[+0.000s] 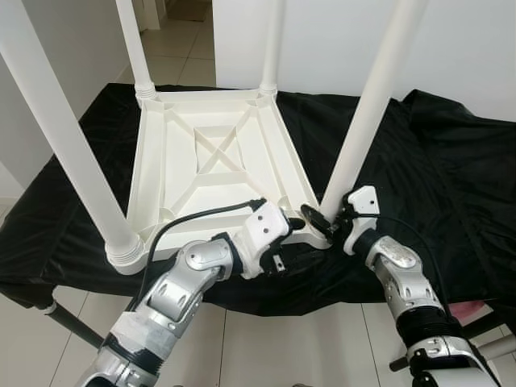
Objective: Building children table
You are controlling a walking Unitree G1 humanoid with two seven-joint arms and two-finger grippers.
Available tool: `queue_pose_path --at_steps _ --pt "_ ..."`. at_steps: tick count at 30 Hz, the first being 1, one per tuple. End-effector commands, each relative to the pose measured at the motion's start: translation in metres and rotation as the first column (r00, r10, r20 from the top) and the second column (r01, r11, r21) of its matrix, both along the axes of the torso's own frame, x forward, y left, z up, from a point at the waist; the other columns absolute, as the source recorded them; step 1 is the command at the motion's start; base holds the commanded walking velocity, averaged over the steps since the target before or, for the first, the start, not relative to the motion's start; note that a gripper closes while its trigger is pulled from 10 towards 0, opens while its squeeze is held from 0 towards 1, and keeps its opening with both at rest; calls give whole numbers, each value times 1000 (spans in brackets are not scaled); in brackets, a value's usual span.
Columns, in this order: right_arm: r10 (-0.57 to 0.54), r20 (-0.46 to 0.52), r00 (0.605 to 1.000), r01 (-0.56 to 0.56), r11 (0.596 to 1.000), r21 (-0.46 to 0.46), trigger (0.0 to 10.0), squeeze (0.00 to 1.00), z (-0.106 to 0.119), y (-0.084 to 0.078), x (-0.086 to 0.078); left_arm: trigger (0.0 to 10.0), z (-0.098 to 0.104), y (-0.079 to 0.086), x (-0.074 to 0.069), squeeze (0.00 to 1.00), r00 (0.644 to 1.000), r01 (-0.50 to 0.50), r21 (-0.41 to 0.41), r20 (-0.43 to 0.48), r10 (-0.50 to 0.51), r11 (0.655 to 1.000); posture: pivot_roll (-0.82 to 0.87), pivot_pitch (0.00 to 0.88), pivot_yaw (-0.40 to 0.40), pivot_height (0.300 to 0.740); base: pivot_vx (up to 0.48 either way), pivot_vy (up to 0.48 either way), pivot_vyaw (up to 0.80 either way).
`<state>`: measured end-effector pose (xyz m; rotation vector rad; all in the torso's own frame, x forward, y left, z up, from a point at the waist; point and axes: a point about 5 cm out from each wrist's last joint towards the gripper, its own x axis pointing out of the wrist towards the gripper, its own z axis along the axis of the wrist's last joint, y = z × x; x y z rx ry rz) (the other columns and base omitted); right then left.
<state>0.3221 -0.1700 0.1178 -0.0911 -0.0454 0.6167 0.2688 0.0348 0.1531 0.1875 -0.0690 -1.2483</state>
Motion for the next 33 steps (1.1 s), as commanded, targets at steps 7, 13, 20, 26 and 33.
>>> queue_pose_path --at_steps 7,13,20,26,33 --pt "-72 -35 997 73 997 19 10000 0 -10 -11 -8 10000 -2 0 3 0 1000 -5 5 -15 5 1000 -56 0 -12 740 0 0 0" --pt "-175 -47 983 175 984 -11 10000 0 -17 -13 -8 10000 -3 -1 3 0 1000 -4 8 -18 4 1000 -61 0 -7 740 0 0 0" --pt "-343 -78 936 346 938 29 10000 0 -26 -8 -13 10000 -3 2 5 0 1000 -7 15 -18 7 1000 -63 0 -1 740 0 0 0" --pt "-536 -136 833 551 826 119 10000 0 -25 4 -17 10000 -3 3 7 0 1000 -11 17 -14 11 1000 -55 0 -9 740 0 0 0" --pt "-651 -164 741 671 716 193 10000 0 -17 35 -19 10000 -5 -1 2 0 1000 -2 8 -28 3 1000 -63 0 -5 740 0 0 0"
